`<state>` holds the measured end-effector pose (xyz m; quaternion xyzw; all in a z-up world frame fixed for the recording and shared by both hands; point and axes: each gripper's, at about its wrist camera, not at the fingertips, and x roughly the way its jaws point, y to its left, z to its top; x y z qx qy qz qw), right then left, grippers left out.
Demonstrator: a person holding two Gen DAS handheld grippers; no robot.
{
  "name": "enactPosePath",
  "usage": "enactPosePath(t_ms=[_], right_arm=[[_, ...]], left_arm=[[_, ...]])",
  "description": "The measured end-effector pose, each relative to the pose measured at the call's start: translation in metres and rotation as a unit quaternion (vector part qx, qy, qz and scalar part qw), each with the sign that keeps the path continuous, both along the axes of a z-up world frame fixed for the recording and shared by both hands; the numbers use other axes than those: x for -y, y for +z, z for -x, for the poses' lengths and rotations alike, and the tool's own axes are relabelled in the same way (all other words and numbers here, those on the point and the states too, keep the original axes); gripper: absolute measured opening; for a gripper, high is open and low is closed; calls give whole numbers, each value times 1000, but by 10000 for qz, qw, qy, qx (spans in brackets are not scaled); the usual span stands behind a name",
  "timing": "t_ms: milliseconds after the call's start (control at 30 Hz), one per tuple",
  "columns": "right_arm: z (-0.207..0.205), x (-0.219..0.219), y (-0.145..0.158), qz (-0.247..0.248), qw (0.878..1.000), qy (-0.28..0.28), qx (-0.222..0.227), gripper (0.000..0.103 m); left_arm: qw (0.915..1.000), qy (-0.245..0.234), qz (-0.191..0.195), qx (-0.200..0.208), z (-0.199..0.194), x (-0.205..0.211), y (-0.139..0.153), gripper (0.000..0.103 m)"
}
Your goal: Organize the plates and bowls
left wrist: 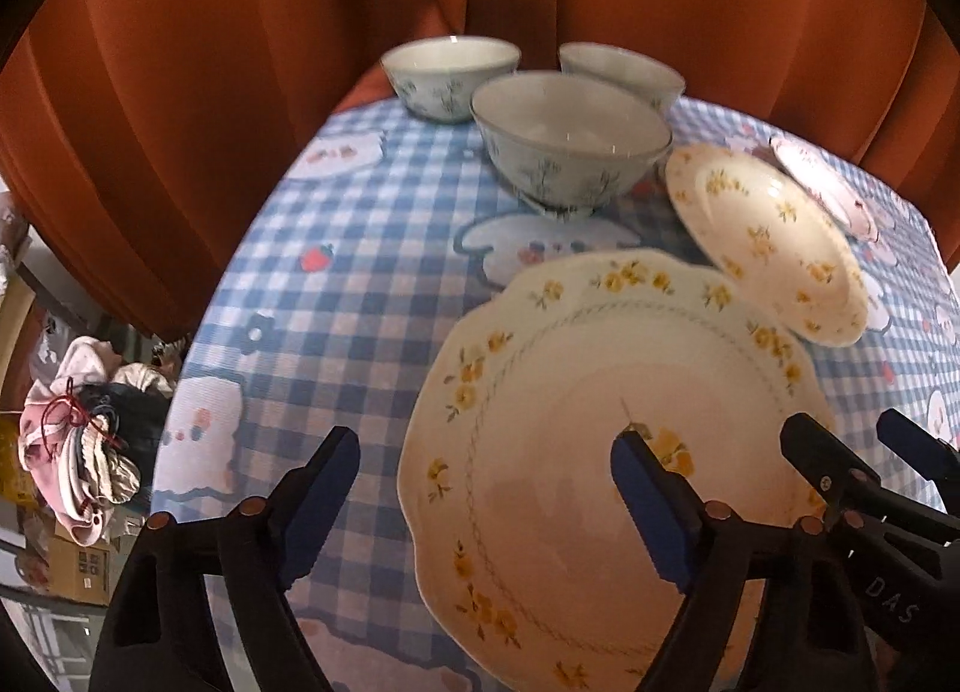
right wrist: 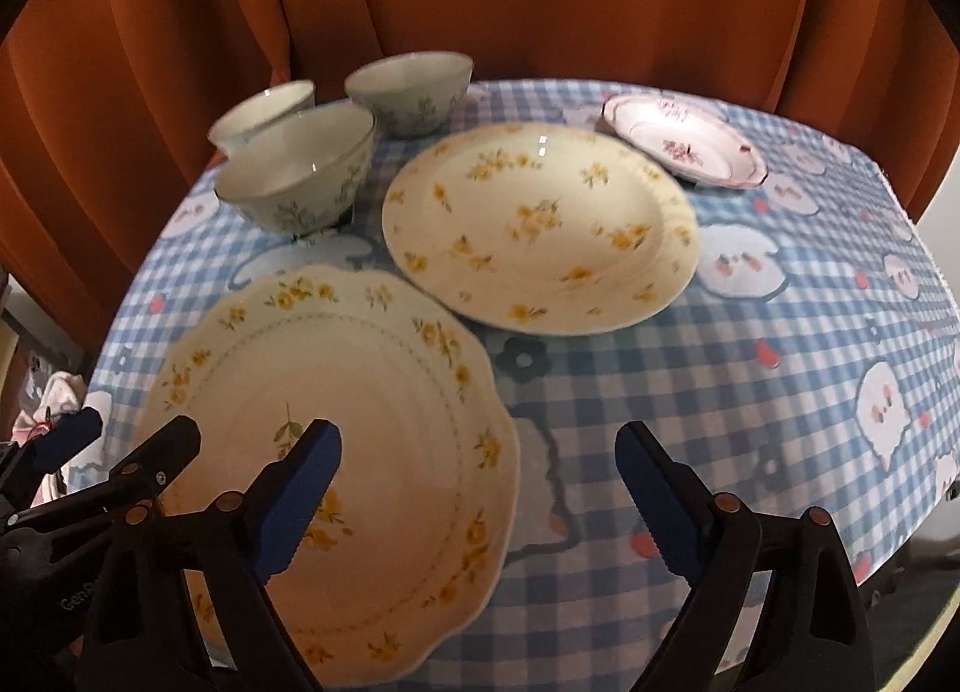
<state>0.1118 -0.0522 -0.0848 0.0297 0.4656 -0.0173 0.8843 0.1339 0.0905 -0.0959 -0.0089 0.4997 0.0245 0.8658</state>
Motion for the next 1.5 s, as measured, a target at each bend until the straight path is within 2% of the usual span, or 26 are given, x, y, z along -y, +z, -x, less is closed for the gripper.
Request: enactPosePath(t_ms=[133,400,667,1000,1200,1500], right_arm=[[-8,-5,-14,-17,9997,6,-261,83],[-22,-12,-38,-95,9973,-55,-723,65],[-30,-11,-41,-167,9968,-222,-755,64],[-30,-12,-39,-124,9942,-279,-1029,65],[-24,-13,-26,-64,9943,-277,-1026,65],[-15,-3,4,70,9965,-345,-758,65]], left_arm=[[9997,-137,21,-204,-9,0,-13,82],[9980,-475,234,-348,-21,3,-30,78],[9968,-581,317,-451,-30,1,-34,77],[9939,-774,374,-692,-30,-4,-36,77],[9941,-808,431,-577,-23,-2,-19,77],[9941,-941,481,-238,-18,12,5,77]])
